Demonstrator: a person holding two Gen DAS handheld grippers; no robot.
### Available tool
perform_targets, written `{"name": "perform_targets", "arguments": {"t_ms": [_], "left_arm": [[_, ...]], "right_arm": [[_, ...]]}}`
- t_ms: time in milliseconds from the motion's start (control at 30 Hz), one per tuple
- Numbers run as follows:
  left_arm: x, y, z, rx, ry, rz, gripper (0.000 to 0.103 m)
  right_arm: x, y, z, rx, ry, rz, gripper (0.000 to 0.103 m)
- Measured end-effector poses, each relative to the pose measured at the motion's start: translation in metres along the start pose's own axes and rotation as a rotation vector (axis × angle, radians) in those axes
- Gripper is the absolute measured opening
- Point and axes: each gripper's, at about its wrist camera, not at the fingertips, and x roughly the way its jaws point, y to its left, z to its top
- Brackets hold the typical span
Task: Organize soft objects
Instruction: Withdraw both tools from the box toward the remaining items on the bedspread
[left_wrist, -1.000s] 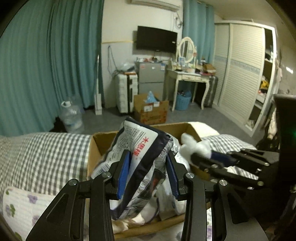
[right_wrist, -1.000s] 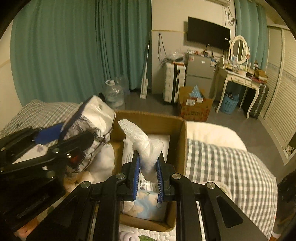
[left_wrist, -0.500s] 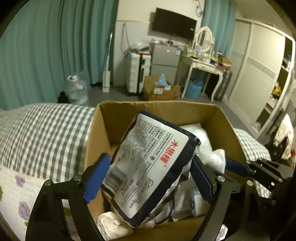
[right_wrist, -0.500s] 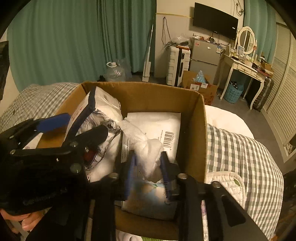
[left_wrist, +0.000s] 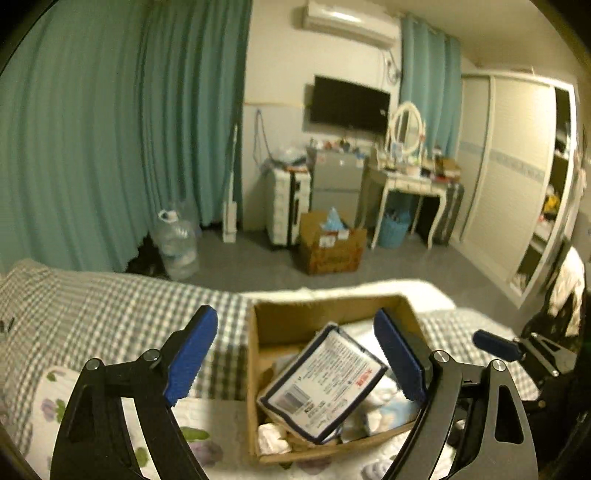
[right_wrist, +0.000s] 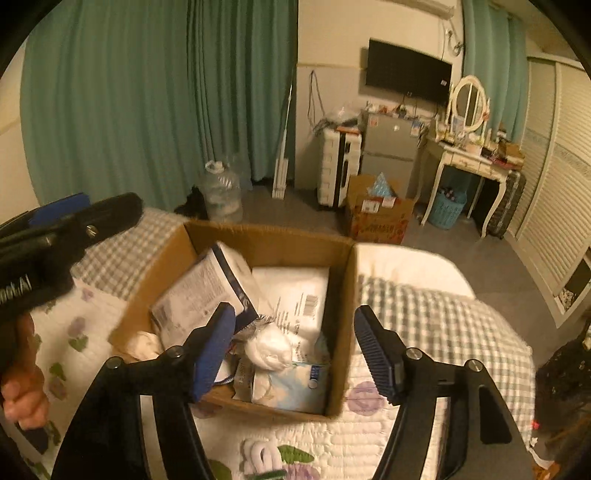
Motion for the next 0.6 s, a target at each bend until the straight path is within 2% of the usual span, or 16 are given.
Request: {"name": "perform_targets", "arguments": {"t_ms": [67,167,233,367,433,600], "left_arm": [[-0.023,0.005,0.006,-0.014,-0.026,-0.002,0.088],[-0.061,0.01,0.015,-0.024,-0.074,0.005,0.098],[-0.083,0.012,0.019,-0.032,-0.107,0.012,0.1],[-0.131,0.017,0.025,-0.048,-0.168,0.012,0.103],[-0.157,0.017,0.026,-0.053,-0.199,0.013,0.103],[-0.199,0.016,0.021,-0.044,-0.239,0.027,0.103]], "right_arm": [[-0.026,-0.001,0.006,0.001,-0.034,-0.01,0.071],[-0.068,0.001,0.017,-0.001,-0.094,-0.032,0.084],[-0.097,0.003,0.022,-0.002,-0.138,-0.048,0.094],[-0.158,0.008,0.022,-0.001,-0.238,-0.063,0.097],[-0.185,0.01,0.021,0.005,-0.283,-0.071,0.103],[-0.252,0.015,0.016,0.017,-0.375,-0.096,0.103]]}}
